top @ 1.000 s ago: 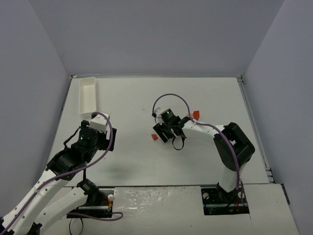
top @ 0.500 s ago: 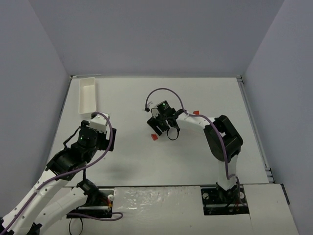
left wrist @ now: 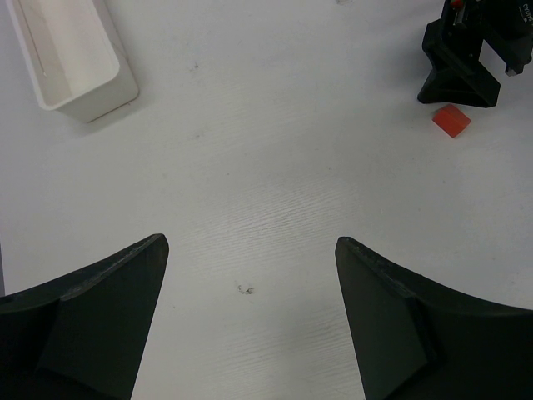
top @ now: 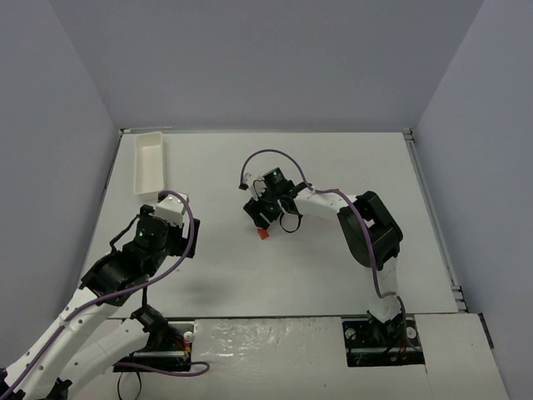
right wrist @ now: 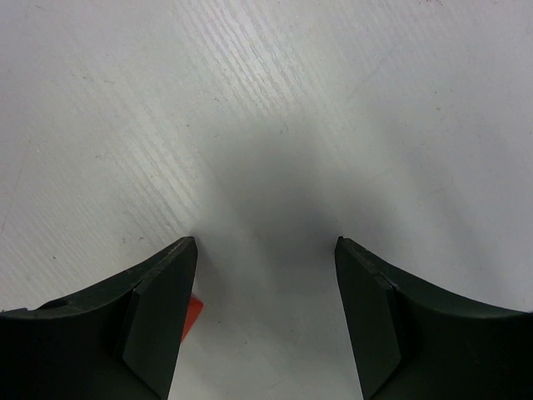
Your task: Build the wood block tower
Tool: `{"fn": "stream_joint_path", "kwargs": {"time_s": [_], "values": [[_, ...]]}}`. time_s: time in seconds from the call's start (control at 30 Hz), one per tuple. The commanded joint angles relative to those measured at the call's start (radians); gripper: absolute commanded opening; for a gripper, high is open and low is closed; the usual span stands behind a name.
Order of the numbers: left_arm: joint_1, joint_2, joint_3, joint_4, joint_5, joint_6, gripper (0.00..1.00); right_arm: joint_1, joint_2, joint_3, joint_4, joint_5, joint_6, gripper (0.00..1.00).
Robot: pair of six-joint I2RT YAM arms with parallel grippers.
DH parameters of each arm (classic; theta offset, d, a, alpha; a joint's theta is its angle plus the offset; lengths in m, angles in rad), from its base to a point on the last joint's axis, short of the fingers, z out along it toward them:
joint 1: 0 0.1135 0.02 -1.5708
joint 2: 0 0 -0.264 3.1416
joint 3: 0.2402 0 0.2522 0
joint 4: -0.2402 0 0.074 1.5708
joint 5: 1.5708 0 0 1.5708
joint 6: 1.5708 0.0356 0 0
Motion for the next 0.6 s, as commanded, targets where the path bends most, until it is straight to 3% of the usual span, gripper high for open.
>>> {"fn": "stream_joint_path", "kwargs": {"time_s": [0.0, 0.57], "values": [[0.007, 0.013, 0.018, 0.051, 0.005, 0.005, 0.79, -0.007, -0.001, 0.003, -0.007, -0.039, -0.015, 0.64], [0.008, 0.029, 0.023, 0.053, 0.023, 0.011, 0.79, -0.030, -0.106, -0.172, -0.005, -0.051, 0.015, 0.64]]}}
